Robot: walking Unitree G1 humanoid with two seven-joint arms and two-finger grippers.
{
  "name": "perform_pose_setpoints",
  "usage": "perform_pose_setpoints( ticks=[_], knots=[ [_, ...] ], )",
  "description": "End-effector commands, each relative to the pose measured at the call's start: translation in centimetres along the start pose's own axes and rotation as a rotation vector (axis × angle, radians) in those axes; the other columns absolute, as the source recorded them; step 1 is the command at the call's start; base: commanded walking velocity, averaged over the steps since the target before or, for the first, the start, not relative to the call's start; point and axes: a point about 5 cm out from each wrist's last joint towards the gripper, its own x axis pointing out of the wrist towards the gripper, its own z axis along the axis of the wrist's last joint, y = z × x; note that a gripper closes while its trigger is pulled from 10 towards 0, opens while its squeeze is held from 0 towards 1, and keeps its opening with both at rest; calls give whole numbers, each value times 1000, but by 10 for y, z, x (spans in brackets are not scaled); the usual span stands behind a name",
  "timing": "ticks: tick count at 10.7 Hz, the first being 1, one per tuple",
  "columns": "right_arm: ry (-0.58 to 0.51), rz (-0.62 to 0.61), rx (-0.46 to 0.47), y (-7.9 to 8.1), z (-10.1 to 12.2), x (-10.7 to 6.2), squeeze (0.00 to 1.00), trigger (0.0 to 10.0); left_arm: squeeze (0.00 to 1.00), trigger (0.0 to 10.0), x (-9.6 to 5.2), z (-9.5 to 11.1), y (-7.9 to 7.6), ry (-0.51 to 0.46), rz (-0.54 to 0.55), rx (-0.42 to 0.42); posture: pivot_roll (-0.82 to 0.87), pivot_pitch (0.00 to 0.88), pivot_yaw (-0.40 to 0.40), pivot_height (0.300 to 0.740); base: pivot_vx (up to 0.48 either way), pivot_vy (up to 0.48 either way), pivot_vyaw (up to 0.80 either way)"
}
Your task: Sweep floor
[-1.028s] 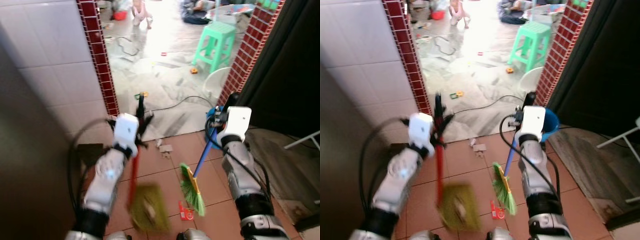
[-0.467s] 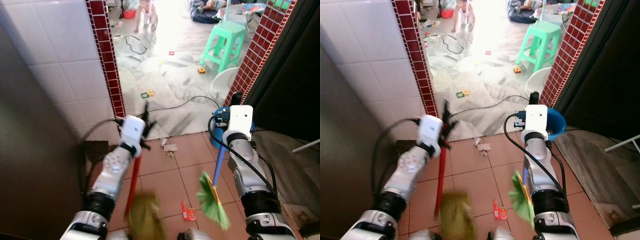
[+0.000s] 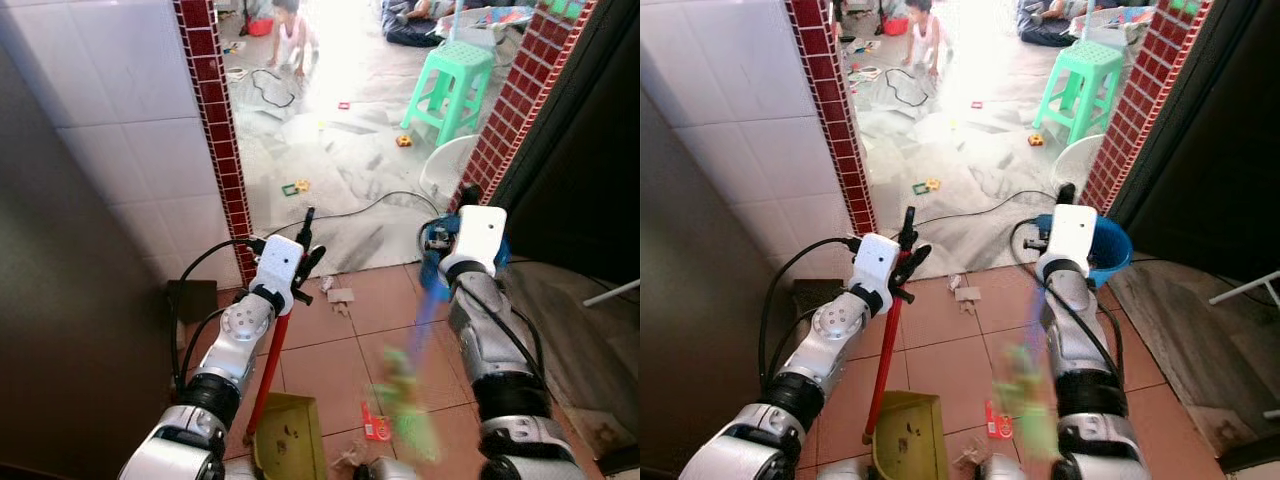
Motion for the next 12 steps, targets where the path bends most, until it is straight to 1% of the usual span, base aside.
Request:
perform_pose_setpoints(
  ticks=[1, 2, 3, 4, 5, 6, 7, 8, 9, 10, 11, 12],
  knots=[
    [15, 65, 103, 15, 4, 2, 0, 10000, 0, 10000, 3, -2, -3, 16, 3, -34, -36, 0, -11, 740, 0, 0, 0],
    [49, 71, 169, 21, 5, 4, 0, 10000, 0, 10000, 5, -3, -6, 25, 17, -55, -38, 0, -13, 740, 0, 0, 0],
    [63, 77, 201, 24, 7, 5, 0, 10000, 0, 10000, 6, -5, -8, 41, 40, -111, -40, 0, -15, 740, 0, 0, 0],
    [75, 77, 238, 26, 9, 7, 0, 10000, 0, 10000, 6, -7, -6, 56, 64, -146, -42, 0, -16, 740, 0, 0, 0],
    [88, 85, 306, 28, 13, 8, 0, 10000, 0, 10000, 7, -8, -1, 60, 108, -196, -42, 0, -16, 740, 0, 0, 0],
    [70, 147, 368, 34, 24, 10, 0, 10000, 0, 10000, 7, -10, 6, 68, 157, -260, -44, 0, -18, 740, 0, 0, 0],
    [48, 176, 379, 36, 30, 11, 0, 10000, 0, 10000, 7, -11, 7, 69, 163, -265, -44, 0, -18, 740, 0, 0, 0],
    [-27, 256, 406, 42, 53, 13, 0, 10000, 0, 10000, 7, -11, 7, 68, 166, -259, -44, 0, -18, 740, 0, 0, 0],
    [-88, 281, 438, 41, 72, 17, 0, 10000, 0, 10000, 8, -10, 7, 60, 176, -259, -44, 0, -18, 740, 0, 0, 0],
    [-130, 292, 434, 39, 83, 19, 0, 10000, 0, 10000, 8, -9, 8, 47, 189, -262, -44, 0, -18, 740, 0, 0, 0],
    [-145, 297, 427, 39, 87, 19, 0, 10000, 0, 10000, 9, -8, 9, 42, 196, -263, -44, 0, -18, 740, 0, 0, 0],
    [-266, 322, 301, 36, 106, 17, 0, 10000, 0, 10000, 10, -5, 13, 20, 219, -257, -49, 0, -21, 740, 0, 0, 0]
  ],
)
